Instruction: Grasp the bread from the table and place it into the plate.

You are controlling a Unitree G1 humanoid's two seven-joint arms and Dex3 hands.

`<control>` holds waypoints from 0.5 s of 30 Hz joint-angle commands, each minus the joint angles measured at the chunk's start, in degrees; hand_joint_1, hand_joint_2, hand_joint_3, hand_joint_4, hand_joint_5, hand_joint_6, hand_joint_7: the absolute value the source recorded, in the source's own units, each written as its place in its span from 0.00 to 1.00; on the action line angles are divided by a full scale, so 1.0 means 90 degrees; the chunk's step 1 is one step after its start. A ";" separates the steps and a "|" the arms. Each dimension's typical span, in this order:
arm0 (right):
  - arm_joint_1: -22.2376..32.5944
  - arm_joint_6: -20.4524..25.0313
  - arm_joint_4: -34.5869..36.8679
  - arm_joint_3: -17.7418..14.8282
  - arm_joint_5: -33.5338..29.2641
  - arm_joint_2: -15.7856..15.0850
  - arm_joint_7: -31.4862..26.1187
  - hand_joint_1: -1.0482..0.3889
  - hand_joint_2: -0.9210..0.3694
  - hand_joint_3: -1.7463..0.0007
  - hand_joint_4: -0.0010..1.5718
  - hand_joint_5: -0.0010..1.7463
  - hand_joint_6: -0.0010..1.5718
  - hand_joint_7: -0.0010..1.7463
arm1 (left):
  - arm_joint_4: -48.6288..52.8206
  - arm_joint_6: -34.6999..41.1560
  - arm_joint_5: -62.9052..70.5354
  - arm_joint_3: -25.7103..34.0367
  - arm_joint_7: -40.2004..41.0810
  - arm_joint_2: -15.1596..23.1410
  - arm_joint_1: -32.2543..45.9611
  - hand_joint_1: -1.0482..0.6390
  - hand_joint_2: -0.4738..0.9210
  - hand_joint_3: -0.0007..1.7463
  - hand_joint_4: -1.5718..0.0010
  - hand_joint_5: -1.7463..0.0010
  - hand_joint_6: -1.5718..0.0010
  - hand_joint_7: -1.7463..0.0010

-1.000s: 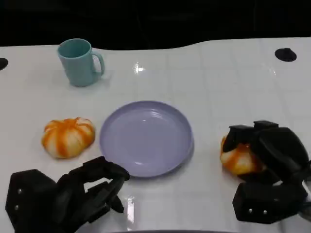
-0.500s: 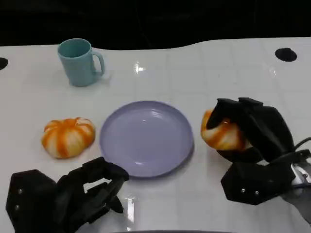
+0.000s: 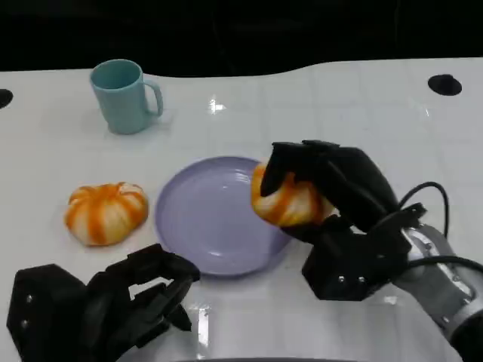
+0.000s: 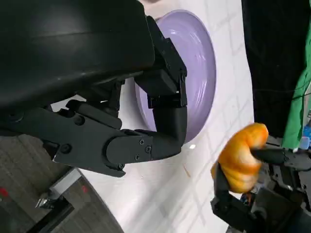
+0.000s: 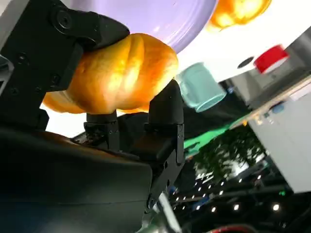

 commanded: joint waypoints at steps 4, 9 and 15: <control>-0.0650 -0.0398 0.0973 0.0198 -0.0092 0.0357 -0.0330 0.68 0.47 0.25 0.61 1.00 0.46 1.00 | -0.0020 -0.0002 0.0033 0.0030 0.0027 0.0093 0.0044 0.37 1.00 0.25 0.63 0.00 0.59 0.27; -0.1041 -0.0468 0.1678 0.0270 -0.0110 0.0695 -0.0501 0.68 0.48 0.23 0.60 1.00 0.50 0.87 | 0.0024 -0.0018 0.0066 0.0006 0.0006 0.0083 0.0035 0.37 1.00 0.25 0.62 0.00 0.59 0.27; -0.1260 -0.0106 0.1953 0.0378 -0.0151 0.0825 -0.0135 0.62 0.30 0.56 0.47 0.83 0.57 0.37 | -0.0054 -0.0027 0.0104 -0.0012 0.0036 0.0086 0.0091 0.37 1.00 0.25 0.61 0.00 0.58 0.27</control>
